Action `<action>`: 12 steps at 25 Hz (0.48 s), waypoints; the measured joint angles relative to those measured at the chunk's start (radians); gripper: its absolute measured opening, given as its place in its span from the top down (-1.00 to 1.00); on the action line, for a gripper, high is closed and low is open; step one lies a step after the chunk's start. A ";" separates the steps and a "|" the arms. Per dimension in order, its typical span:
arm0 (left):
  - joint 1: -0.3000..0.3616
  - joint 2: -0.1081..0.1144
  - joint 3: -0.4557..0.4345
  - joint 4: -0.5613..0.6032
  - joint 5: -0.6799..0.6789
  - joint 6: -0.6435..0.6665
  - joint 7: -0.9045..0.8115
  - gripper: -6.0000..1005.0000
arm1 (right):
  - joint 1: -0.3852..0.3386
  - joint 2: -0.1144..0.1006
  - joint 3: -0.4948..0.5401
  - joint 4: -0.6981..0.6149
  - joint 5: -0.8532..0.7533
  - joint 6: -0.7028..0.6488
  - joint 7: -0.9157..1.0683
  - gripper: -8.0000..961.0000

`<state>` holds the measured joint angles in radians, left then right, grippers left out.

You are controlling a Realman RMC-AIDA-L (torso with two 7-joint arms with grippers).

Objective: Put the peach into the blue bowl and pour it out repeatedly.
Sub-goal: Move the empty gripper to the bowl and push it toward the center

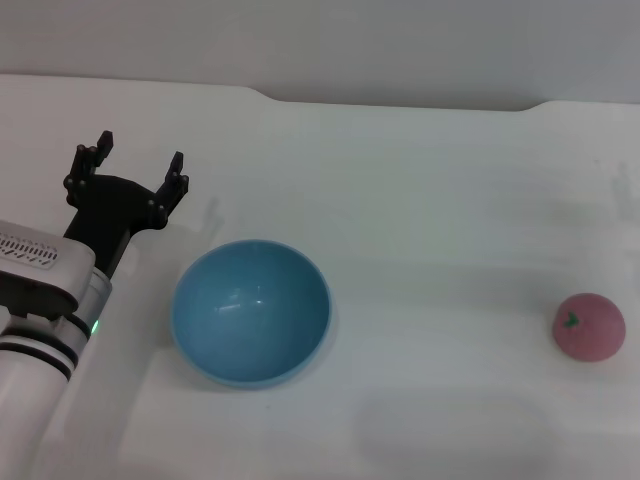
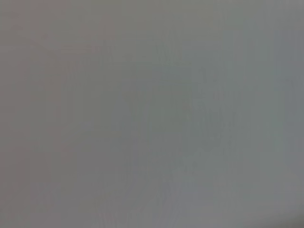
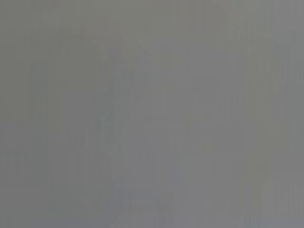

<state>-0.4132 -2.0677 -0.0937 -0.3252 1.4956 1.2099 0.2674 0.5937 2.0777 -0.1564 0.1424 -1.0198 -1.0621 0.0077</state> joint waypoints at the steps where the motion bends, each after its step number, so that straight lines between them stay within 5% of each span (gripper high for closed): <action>1: 0.000 0.000 0.000 0.000 0.000 0.000 0.000 -0.65 | 0.000 0.000 0.000 0.000 0.001 0.004 0.000 -0.44; 12: -0.002 0.000 0.001 0.001 0.000 -0.004 0.000 -0.66 | 0.001 0.001 0.000 -0.001 0.002 0.010 0.000 -0.44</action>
<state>-0.4151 -2.0677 -0.0926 -0.3238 1.4956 1.2056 0.2673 0.5943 2.0786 -0.1563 0.1410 -1.0173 -1.0523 0.0076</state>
